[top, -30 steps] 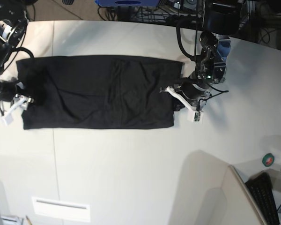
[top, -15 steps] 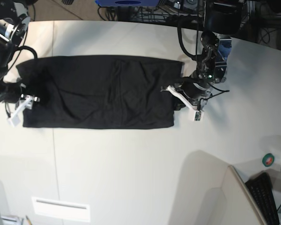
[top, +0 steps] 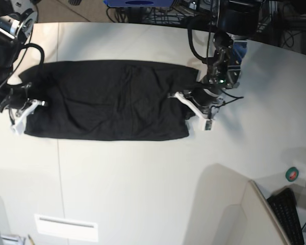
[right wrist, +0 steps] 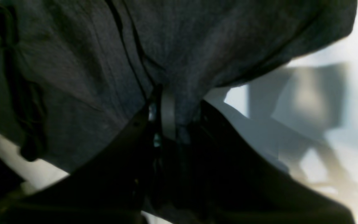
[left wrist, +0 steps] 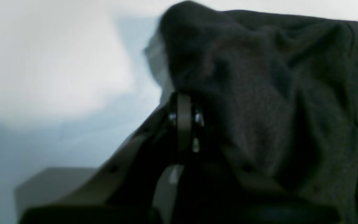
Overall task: Layout the t-shirt on the table in an organized manner, then fold the t-shirt properly
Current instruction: 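Grasp both ends of the folded shirt with both grippers, then fold the shirt in half, bringing both grippers together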
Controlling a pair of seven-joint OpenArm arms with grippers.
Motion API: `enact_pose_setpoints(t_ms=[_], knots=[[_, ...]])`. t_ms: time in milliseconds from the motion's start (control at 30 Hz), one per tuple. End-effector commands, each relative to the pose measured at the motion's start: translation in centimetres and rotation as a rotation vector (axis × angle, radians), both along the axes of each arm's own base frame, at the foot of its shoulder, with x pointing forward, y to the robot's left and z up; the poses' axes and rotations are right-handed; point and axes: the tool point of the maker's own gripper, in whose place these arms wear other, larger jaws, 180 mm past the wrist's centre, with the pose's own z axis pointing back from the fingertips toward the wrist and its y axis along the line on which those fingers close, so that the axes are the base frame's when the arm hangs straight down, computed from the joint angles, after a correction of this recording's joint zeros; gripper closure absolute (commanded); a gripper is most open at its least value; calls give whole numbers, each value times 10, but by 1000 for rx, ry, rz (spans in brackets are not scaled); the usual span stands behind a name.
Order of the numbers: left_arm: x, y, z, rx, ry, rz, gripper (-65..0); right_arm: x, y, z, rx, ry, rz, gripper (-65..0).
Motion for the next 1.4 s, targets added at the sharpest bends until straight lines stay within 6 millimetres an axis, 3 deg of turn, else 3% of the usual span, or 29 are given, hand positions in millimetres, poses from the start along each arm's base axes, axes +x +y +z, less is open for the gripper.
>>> enact_pose_setpoints(t_ms=[0, 67, 200, 500, 600, 733, 933, 1133, 1367], knots=[[-6, -8, -5, 15, 40, -39, 0, 5, -19, 10, -58, -15, -1, 0], [-5, -17, -4, 8, 38, -56, 0, 11, -31, 24, -120, -32, -31, 0], [6, -33, 4, -19, 15, -66, 0, 19, -28, 50, -213, -74, 1, 0], [5, -74, 7, -37, 12, -168, 0, 31, 32, 92, -327, -164, 87, 0], [5, -75, 6, -38, 15, -170, 0, 28, 68, 98, -302, -173, 146, 0], [5, -75, 7, -31, 12, -176, 0, 29, 101, 105, -273, -200, 192, 0], [4, -69, 5, -26, 16, -166, 0, 19, 146, 98, -234, -189, 286, 0], [2, -62, 1, -12, 25, -165, 0, 16, 185, 113, -216, -227, 332, 0], [0, -61, 1, -11, 26, -165, 0, 7, 215, 112, -195, -206, 347, 0]])
